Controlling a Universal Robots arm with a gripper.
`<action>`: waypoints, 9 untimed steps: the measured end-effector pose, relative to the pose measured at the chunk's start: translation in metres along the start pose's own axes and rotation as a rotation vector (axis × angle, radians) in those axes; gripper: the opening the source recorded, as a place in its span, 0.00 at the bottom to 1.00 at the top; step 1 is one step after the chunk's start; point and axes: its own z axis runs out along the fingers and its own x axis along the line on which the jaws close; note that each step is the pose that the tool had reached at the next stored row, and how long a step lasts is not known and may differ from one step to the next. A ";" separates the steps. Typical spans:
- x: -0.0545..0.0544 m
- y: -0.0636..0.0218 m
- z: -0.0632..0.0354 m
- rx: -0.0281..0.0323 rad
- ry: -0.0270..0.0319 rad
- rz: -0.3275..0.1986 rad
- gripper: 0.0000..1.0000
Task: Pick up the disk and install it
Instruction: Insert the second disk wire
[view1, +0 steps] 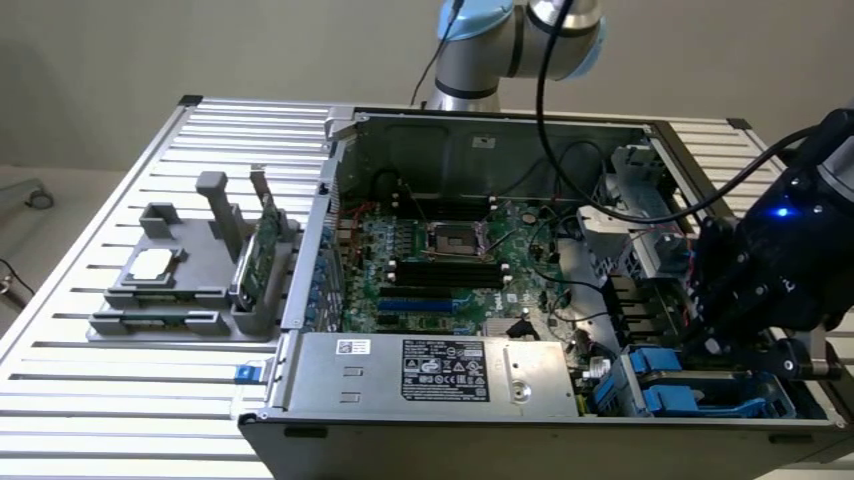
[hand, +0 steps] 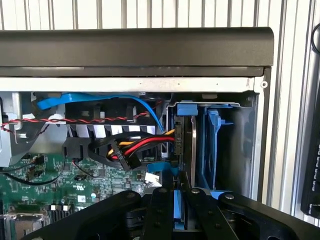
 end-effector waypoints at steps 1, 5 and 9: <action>0.000 0.0004 -0.0004 0.0016 0.0010 0.000 0.16; 0.000 0.0018 -0.0029 0.0100 0.0038 0.000 0.16; 0.000 0.0027 -0.0045 0.0227 0.0040 0.002 0.16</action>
